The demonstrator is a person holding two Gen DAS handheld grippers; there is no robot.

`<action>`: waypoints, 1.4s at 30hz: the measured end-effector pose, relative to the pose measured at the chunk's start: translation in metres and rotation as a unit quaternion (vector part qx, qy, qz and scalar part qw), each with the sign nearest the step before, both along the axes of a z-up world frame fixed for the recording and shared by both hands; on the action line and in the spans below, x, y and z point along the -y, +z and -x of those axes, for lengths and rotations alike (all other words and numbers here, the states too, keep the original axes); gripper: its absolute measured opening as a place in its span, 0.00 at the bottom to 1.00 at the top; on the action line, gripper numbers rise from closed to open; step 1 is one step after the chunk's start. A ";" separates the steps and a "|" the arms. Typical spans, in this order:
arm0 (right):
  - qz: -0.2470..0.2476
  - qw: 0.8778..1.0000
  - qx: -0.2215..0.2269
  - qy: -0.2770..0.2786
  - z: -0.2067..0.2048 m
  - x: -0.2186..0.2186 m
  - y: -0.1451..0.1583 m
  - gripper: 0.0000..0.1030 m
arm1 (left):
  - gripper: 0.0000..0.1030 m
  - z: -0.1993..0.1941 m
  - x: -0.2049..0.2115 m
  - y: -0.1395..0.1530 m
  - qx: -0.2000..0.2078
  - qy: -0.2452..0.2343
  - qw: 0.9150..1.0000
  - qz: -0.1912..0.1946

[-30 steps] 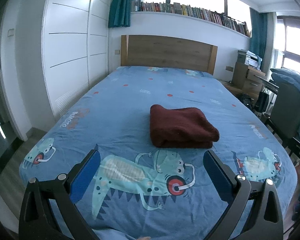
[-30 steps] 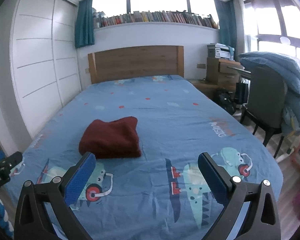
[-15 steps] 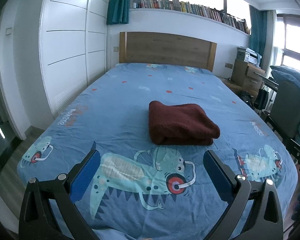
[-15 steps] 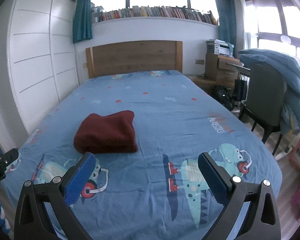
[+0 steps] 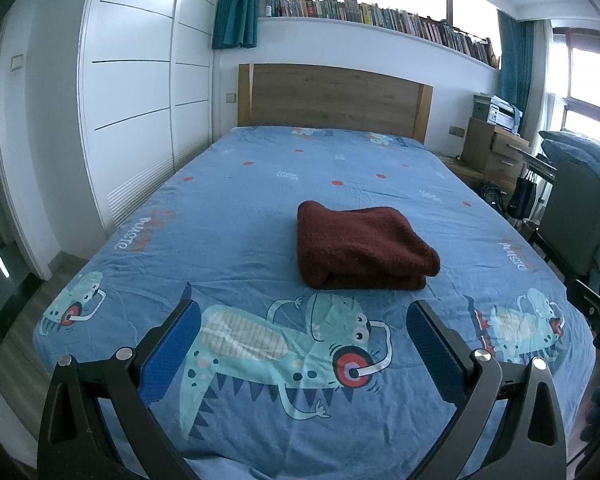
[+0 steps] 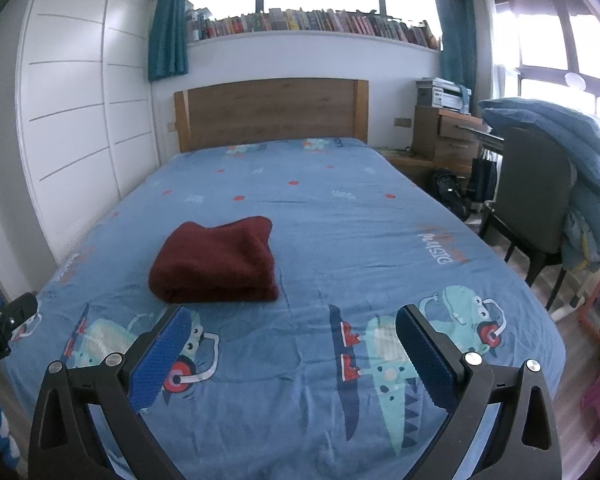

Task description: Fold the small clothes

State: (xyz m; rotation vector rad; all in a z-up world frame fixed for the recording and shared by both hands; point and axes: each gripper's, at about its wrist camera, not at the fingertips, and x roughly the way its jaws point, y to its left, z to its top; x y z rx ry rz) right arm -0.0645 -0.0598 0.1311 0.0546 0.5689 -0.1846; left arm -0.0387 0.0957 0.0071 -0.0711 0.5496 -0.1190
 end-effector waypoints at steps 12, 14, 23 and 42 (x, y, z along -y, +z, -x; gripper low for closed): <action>0.000 1.000 -0.001 0.000 0.000 0.000 -0.001 0.99 | 0.98 0.001 0.003 -0.001 0.001 -0.008 1.000 -0.004; 0.001 1.000 -0.001 0.000 0.000 0.000 -0.001 0.99 | 0.98 0.001 0.003 -0.001 0.001 -0.009 1.000 -0.004; 0.000 1.000 -0.006 0.000 0.001 0.002 -0.005 0.99 | 0.98 0.002 0.004 -0.001 0.001 -0.008 1.000 -0.004; 0.002 1.000 -0.008 -0.015 0.005 0.014 -0.006 0.99 | 0.98 -0.002 -0.004 -0.004 0.000 -0.001 1.000 -0.005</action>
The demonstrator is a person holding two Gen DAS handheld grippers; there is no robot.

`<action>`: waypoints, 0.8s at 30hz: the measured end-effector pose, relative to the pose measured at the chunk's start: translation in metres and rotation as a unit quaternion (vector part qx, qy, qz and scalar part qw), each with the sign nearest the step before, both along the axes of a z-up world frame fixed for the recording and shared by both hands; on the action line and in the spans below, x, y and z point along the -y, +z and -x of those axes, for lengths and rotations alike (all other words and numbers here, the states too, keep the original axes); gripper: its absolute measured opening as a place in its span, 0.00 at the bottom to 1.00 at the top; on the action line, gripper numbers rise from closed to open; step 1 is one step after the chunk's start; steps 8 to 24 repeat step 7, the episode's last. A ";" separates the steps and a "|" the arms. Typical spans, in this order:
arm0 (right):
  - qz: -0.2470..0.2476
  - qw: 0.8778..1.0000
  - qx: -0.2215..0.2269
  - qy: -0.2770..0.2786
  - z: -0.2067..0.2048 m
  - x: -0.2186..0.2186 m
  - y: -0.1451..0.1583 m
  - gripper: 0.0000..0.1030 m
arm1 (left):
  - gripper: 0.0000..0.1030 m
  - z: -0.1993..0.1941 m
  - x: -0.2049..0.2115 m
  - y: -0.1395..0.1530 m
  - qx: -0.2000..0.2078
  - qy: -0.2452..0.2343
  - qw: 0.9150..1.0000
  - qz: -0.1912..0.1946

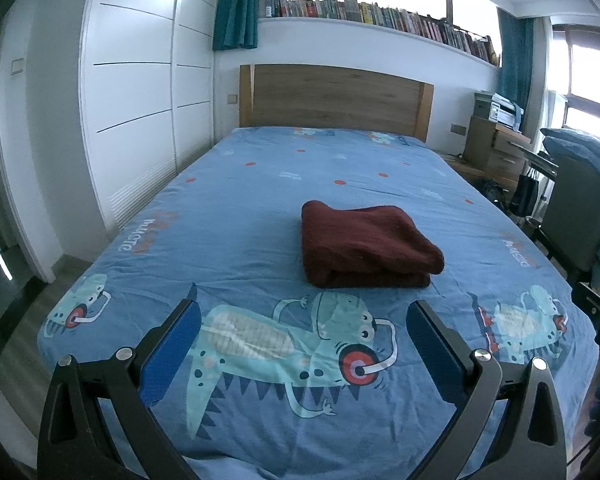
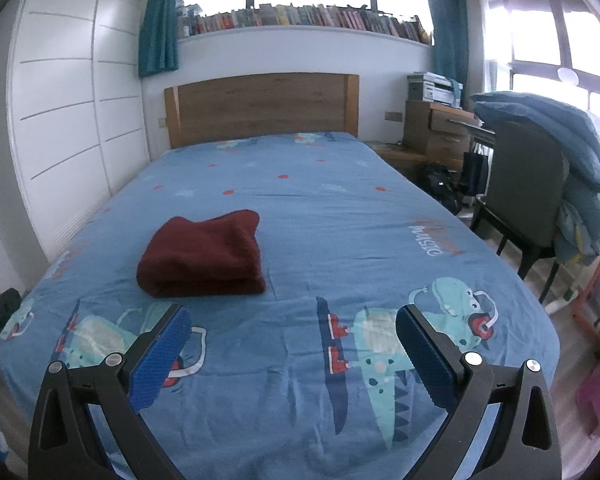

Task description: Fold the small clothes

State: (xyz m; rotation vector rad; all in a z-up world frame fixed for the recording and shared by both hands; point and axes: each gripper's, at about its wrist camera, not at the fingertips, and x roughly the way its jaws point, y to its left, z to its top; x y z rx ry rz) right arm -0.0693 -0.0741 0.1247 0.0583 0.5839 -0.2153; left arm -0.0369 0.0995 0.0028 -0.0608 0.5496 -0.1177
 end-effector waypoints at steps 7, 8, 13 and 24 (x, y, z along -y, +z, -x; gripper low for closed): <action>0.000 1.000 0.000 0.000 0.000 0.001 0.000 0.99 | 0.98 -0.002 0.000 0.001 -0.005 -0.004 1.000 -0.001; 0.000 1.000 0.000 0.000 0.000 0.001 0.000 0.99 | 0.98 -0.002 0.000 0.001 -0.005 -0.004 1.000 -0.001; 0.000 1.000 0.000 0.000 0.000 0.001 0.000 0.99 | 0.98 -0.002 0.000 0.001 -0.005 -0.004 1.000 -0.001; 0.000 1.000 0.000 0.000 0.000 0.001 0.000 0.99 | 0.98 -0.002 0.000 0.001 -0.005 -0.004 1.000 -0.001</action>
